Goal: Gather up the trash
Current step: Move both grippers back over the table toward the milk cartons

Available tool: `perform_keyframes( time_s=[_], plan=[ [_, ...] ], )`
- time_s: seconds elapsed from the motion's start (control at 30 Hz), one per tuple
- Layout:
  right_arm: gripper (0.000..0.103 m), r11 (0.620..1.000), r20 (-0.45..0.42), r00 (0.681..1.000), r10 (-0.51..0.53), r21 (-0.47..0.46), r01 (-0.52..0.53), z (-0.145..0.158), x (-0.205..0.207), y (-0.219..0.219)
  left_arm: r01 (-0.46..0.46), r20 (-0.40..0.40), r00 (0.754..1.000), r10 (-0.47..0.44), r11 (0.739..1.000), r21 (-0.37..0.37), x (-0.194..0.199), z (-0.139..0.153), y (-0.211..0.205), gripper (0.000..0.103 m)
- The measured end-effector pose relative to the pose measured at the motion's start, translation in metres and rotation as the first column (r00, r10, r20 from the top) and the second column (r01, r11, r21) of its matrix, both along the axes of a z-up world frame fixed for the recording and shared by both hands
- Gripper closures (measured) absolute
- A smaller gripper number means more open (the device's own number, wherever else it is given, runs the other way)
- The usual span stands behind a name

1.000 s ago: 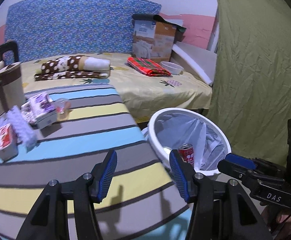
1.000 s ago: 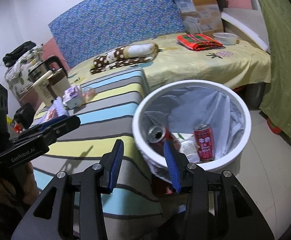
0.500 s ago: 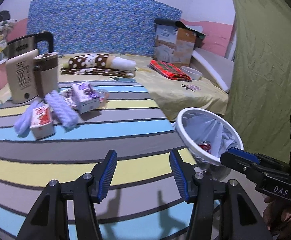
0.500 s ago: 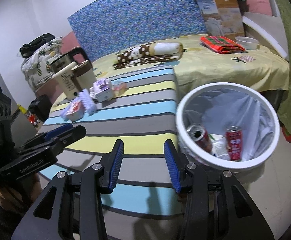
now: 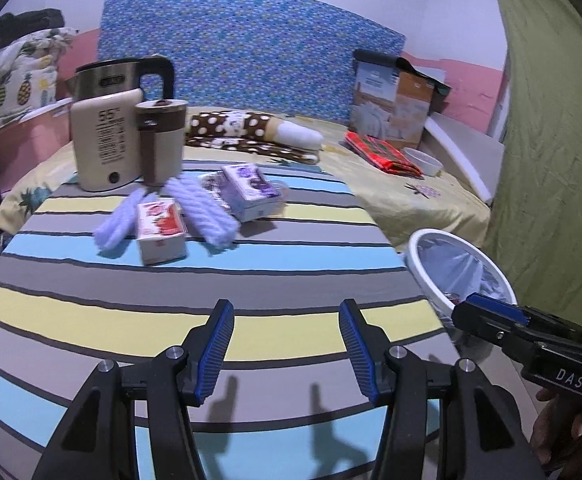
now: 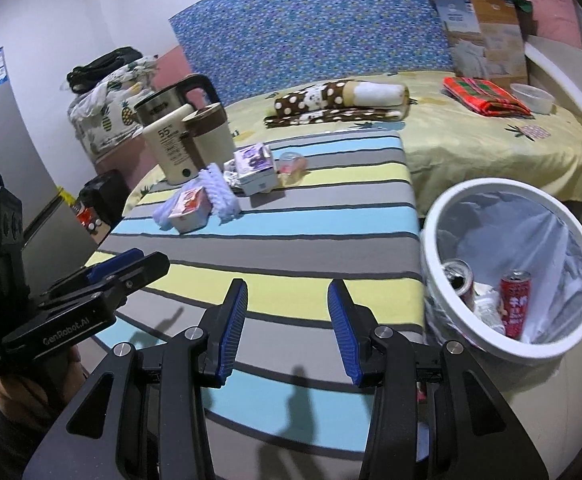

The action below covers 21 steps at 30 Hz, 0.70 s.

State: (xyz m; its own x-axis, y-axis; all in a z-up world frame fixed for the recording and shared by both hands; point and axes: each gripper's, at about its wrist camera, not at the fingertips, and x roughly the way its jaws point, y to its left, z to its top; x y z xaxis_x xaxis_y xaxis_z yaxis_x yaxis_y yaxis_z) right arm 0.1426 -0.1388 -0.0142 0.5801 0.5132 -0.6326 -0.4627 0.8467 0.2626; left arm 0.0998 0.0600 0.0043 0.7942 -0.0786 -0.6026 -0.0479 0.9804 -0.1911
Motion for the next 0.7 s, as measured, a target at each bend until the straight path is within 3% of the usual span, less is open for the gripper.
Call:
perform_keyframes(
  time_s=[0.37, 0.53, 0.7],
  plan=[
    [0.059, 0.998, 0.005, 0.998, 0.060, 0.009, -0.060, 0.001, 0.015, 0.030, -0.080, -0.010, 0.997, 0.080, 0.997, 0.012, 0.015, -0.001, 0.040, 0.049],
    [0.043, 0.997, -0.001, 0.997, 0.081, 0.000, -0.081, -0.002, 0.022, 0.039, -0.128, -0.023, 0.991, 0.128, 0.992, 0.016, 0.031, -0.003, 0.060, 0.049],
    [0.043, 0.996, -0.002, 0.996, 0.093, -0.014, -0.093, -0.004, 0.034, 0.046, -0.154, -0.040, 0.987, 0.155, 0.988, 0.024, 0.053, -0.010, 0.074, 0.049]
  ],
)
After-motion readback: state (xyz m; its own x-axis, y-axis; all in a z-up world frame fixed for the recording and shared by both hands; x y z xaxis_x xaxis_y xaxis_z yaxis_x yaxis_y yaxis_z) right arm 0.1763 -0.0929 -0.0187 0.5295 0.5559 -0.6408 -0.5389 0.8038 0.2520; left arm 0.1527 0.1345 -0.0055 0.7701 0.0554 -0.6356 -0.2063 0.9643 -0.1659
